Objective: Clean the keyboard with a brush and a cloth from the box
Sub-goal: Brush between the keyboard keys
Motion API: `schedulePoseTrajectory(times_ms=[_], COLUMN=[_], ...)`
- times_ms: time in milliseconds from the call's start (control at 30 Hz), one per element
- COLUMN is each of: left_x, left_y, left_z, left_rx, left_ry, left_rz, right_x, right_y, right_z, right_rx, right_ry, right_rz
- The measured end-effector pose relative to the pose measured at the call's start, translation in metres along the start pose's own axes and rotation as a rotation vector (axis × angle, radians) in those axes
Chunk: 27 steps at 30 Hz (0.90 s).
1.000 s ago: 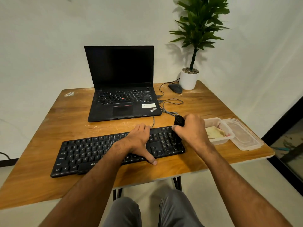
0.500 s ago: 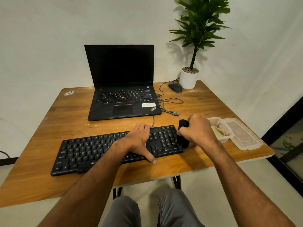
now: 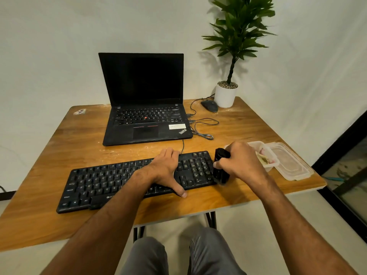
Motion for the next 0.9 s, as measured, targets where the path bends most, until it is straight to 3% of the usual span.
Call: schedulePoseTrajectory(times_ms=[133, 300, 433, 567, 733, 900], left_x=[0.001, 0.001, -0.001, 0.002, 0.002, 0.002], left_y=[0.001, 0.001, 0.001, 0.000, 0.001, -0.002], left_z=[-0.001, 0.001, -0.001, 0.000, 0.000, -0.002], left_rx=[-0.002, -0.003, -0.004, 0.007, 0.001, -0.003], left_ry=[0.002, 0.006, -0.001, -0.006, 0.006, -0.024], left_rz=[-0.002, -0.009, -0.006, -0.008, -0.009, -0.019], right_x=[-0.001, 0.003, 0.005, -0.008, -0.005, -0.025], right_y=[0.009, 0.022, 0.021, 0.034, 0.026, 0.040], right_z=[-0.003, 0.011, 0.007, 0.021, 0.009, 0.025], right_rx=[0.157, 0.067, 0.189, 0.129, 0.147, 0.131], right_ry=[-0.107, -0.091, -0.115, -0.045, -0.082, 0.004], right_rz=[-0.008, 0.013, 0.021, -0.108, -0.050, -0.138])
Point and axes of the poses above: each hand's wrist, its own y-axis away from the middle knuckle, its own z-axis out of the palm, x = y × z, the point moved 1 cm from there along -y, towards the middle knuckle
